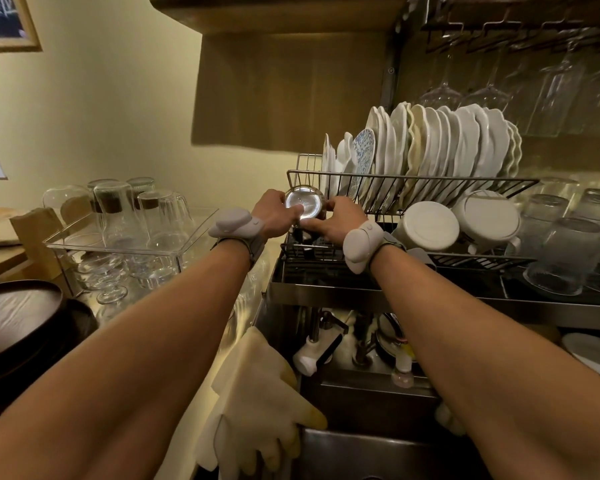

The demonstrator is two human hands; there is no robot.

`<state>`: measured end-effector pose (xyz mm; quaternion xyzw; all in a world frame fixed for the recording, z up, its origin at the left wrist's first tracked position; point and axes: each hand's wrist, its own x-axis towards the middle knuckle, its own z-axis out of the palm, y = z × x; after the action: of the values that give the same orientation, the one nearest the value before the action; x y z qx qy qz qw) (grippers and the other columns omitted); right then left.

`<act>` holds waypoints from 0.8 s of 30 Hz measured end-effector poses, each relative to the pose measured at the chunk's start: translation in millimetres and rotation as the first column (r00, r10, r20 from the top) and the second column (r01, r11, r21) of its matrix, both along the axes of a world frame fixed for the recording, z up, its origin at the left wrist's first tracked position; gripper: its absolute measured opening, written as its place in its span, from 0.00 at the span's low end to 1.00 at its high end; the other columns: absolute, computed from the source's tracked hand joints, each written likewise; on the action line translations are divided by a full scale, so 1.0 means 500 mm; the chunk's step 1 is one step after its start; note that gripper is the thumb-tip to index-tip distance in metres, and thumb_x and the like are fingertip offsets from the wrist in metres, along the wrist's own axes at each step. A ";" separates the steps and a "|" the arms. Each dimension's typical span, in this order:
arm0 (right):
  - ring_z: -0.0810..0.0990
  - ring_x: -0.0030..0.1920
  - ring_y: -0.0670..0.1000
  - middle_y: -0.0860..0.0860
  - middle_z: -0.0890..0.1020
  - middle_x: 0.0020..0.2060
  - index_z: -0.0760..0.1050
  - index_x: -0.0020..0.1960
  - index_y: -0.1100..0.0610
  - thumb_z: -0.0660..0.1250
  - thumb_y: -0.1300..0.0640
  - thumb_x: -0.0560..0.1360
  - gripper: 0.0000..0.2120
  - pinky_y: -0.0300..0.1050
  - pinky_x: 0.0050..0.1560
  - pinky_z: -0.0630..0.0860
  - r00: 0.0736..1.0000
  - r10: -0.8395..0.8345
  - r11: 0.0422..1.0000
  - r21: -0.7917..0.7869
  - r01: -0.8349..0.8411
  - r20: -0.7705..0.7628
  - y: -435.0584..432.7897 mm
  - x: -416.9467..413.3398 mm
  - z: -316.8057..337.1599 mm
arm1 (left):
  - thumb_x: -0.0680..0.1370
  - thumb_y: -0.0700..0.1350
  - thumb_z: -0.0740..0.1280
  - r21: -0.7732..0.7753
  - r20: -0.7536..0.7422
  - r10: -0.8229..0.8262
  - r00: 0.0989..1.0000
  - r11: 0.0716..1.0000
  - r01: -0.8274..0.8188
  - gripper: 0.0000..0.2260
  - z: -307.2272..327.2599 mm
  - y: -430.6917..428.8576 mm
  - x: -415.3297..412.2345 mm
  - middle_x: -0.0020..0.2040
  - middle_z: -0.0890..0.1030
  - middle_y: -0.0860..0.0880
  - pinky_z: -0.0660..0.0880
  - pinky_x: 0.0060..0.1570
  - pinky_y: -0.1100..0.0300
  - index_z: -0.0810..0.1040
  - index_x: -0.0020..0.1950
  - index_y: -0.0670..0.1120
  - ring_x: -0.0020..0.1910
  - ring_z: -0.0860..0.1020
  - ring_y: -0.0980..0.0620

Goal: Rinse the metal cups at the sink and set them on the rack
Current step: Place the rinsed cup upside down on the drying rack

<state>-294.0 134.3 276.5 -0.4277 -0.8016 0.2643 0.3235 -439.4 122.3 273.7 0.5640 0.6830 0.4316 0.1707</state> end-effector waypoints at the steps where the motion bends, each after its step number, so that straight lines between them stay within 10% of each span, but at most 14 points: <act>1: 0.74 0.31 0.40 0.48 0.78 0.40 0.77 0.52 0.56 0.72 0.52 0.72 0.12 0.31 0.30 0.68 1.000 0.002 1.000 0.001 -0.002 -0.004 0.001 0.000 0.000 | 0.76 0.46 0.66 0.008 -0.002 0.009 1.000 1.000 -0.009 0.14 0.000 0.001 -0.002 0.51 0.82 0.38 0.77 0.48 0.49 0.79 0.56 0.38 0.43 0.77 0.45; 8: 0.72 0.31 0.41 0.50 0.78 0.40 0.78 0.54 0.58 0.72 0.53 0.72 0.13 0.31 0.29 0.68 1.000 -0.006 1.000 -0.010 0.006 0.003 0.004 0.004 0.004 | 0.77 0.51 0.63 -0.106 -0.070 -0.030 0.997 0.994 0.023 0.21 0.012 -0.002 0.001 0.54 0.80 0.37 0.71 0.38 0.56 0.73 0.62 0.37 0.46 0.79 0.39; 14: 0.77 0.49 0.49 0.55 0.80 0.56 0.73 0.63 0.61 0.69 0.50 0.74 0.21 0.35 0.38 0.69 1.000 -0.014 1.000 -0.002 0.014 -0.007 -0.007 0.014 0.008 | 0.79 0.44 0.63 -0.053 -0.004 -0.032 0.999 0.998 0.031 0.14 0.013 -0.020 0.012 0.52 0.79 0.39 0.72 0.40 0.55 0.74 0.61 0.38 0.45 0.75 0.45; 24: 0.75 0.38 0.47 0.48 0.76 0.41 0.70 0.55 0.60 0.72 0.43 0.69 0.25 0.36 0.31 0.68 0.991 -0.133 0.991 -0.027 0.132 -0.033 0.011 -0.003 0.002 | 0.77 0.39 0.65 -0.044 -0.002 -0.107 0.994 0.993 0.107 0.14 0.020 -0.025 0.016 0.55 0.79 0.39 0.70 0.35 0.63 0.74 0.62 0.37 0.45 0.74 0.48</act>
<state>-295.7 139.7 277.7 -0.4793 -0.7625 0.2595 0.3486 -431.2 109.8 283.6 0.5968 0.6615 0.4054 0.2046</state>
